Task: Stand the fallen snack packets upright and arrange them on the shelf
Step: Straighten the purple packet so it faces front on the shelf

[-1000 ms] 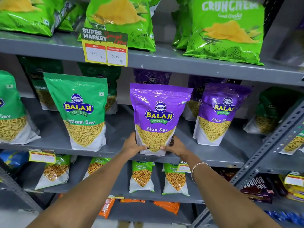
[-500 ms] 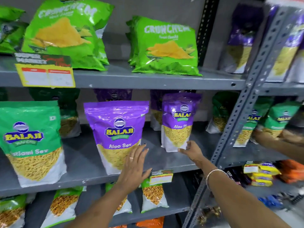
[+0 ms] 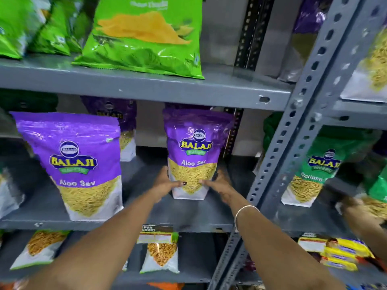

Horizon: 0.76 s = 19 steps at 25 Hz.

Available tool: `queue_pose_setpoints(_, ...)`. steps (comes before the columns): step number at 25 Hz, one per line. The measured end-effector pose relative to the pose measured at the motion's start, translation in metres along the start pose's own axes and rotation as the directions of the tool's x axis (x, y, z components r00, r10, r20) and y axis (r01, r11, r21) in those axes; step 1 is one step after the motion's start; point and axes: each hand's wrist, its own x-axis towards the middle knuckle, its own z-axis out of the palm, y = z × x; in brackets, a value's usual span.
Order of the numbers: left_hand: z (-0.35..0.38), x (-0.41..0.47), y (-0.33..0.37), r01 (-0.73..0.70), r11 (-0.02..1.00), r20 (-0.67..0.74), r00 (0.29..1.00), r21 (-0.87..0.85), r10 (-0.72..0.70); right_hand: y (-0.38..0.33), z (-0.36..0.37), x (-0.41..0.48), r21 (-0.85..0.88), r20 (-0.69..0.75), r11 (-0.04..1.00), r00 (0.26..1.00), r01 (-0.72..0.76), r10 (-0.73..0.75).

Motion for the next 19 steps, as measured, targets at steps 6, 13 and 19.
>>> queue_pose_setpoints(6,0.005,-0.025,-0.005,0.012,1.0,-0.076,0.997,0.007,-0.011,0.009,0.0,-0.02,0.05,0.074,0.999,0.997,0.007,-0.011)
queue_pose_setpoints(13,0.005,-0.063,-0.012,0.046,0.994,-0.068,0.997,0.101,-0.039,0.005,-0.008,-0.077,0.015,0.118,0.998,0.991,0.055,-0.057)
queue_pose_setpoints(19,0.007,-0.081,-0.009,0.054,0.988,-0.1,0.994,0.142,-0.04,-0.001,-0.012,-0.1,-0.025,0.111,0.998,0.993,0.053,-0.05)
